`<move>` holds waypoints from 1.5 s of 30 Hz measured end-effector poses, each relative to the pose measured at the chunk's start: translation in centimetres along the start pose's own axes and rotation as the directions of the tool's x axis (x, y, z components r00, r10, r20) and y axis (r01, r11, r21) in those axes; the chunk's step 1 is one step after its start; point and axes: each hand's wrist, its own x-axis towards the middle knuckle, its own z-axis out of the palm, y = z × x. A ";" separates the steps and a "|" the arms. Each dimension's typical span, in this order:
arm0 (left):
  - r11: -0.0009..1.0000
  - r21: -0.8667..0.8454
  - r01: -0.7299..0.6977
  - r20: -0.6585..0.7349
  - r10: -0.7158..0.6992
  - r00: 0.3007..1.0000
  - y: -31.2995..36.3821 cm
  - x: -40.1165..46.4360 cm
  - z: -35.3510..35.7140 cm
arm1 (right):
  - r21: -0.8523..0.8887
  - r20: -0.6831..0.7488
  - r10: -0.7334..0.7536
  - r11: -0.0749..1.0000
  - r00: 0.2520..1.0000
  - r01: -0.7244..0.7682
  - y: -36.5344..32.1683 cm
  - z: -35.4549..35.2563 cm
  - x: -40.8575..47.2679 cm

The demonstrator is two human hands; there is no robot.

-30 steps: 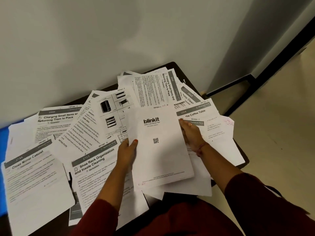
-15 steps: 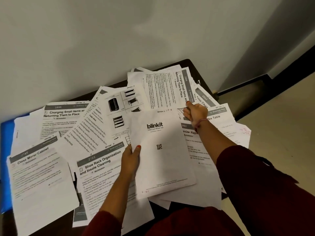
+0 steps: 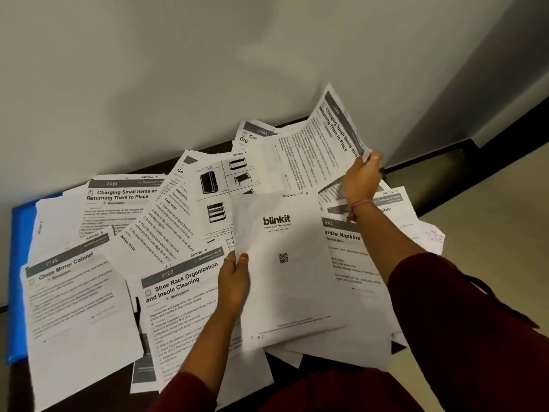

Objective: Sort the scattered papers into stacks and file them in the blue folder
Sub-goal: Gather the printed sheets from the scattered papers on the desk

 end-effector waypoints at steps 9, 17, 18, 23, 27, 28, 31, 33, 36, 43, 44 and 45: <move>0.982 -0.189 0.008 0.030 -0.002 1.000 2.4 -1.7 -1.5 | 0.213 -0.194 -0.314 0.911 0.929 0.352 -5.9 -5.1 0.3; 0.967 -0.249 -0.050 0.056 0.066 0.996 3.7 -3.9 -2.5 | 0.259 0.006 -0.286 0.926 0.958 0.275 -9.3 -9.8 -0.2; 0.966 -0.254 -0.057 0.055 0.073 0.996 3.6 -4.2 -2.5 | 0.285 0.075 -0.245 0.934 0.967 0.215 -9.1 -10.2 -0.5; 0.966 -0.242 -0.089 0.044 0.102 0.994 3.4 -6.1 -2.3 | 0.318 0.310 -0.086 0.948 0.947 -0.018 -6.5 -11.7 -2.8; 0.974 -0.213 -0.078 0.001 0.080 0.997 2.3 -7.2 -2.0 | 0.315 0.386 0.044 0.933 0.922 -0.176 -2.3 -12.0 -4.9; 0.976 -0.204 -0.072 -0.011 0.071 0.997 1.8 -7.3 -2.0 | 0.306 0.402 0.073 0.929 0.913 -0.209 -1.2 -11.9 -5.5; 0.976 -0.218 -0.014 -0.033 0.007 0.999 0.6 -7.6 -1.9 | 0.271 0.450 0.152 0.916 0.880 -0.297 1.6 -11.4 -7.1; 0.962 -0.271 0.036 -0.042 -0.049 0.998 0.1 -7.7 -1.7 | 0.250 0.454 0.185 0.912 0.872 -0.324 3.2 -11.1 -8.1; 0.925 -0.367 0.096 -0.039 -0.118 0.992 -0.3 -7.6 -1.4 | 0.227 0.475 0.219 0.905 0.852 -0.359 4.8 -10.8 -9.2; 0.892 -0.425 0.156 0.016 -0.165 0.986 -0.4 -7.8 -0.7 | 0.210 0.535 0.225 0.898 0.814 -0.386 5.3 -11.3 -10.7; 0.891 -0.425 0.158 0.016 -0.168 0.986 -0.4 -7.8 -0.6 | 0.216 0.545 0.219 0.896 0.809 -0.388 5.5 -11.2 -10.7; 0.893 -0.422 0.156 0.019 -0.164 0.986 -0.5 -7.7 -0.5 | 0.217 0.559 0.214 0.895 0.801 -0.390 5.4 -11.2 -10.8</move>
